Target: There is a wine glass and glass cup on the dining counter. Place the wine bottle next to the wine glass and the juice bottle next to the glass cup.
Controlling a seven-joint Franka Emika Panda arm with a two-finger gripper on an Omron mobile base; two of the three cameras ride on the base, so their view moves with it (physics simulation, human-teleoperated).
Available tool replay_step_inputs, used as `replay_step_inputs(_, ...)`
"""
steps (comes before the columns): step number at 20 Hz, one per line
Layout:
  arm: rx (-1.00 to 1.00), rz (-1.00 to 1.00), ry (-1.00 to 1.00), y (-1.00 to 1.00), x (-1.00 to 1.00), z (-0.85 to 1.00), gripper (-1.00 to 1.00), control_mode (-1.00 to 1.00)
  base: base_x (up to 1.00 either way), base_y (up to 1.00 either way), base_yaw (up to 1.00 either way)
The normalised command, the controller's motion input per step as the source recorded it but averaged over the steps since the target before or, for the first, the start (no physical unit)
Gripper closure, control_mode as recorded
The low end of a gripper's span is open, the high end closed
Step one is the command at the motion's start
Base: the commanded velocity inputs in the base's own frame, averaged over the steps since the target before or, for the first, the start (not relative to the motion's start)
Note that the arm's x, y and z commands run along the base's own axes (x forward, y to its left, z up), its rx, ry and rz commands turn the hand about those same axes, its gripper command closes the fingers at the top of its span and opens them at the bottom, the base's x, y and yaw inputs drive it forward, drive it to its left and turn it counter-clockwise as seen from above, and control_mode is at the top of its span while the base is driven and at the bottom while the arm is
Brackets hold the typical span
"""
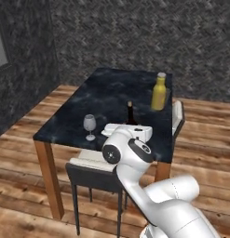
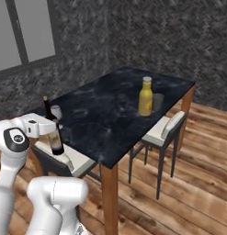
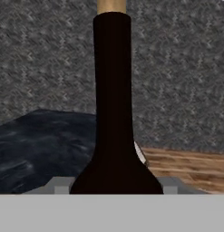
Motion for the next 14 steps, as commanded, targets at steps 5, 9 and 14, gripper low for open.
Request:
replay_step_inputs(5,0.00,0.00,0.00,0.00,0.00,0.00,1.00,1.00,0.70,0.00,0.20)
replay_step_inputs(9,0.00,0.00,0.00,0.00,0.00,0.00,1.00,1.00,0.58,0.00,0.20)
replay_step_inputs(14,0.00,0.00,0.00,0.00,0.00,0.00,1.00,1.00,0.36,0.00,0.17)
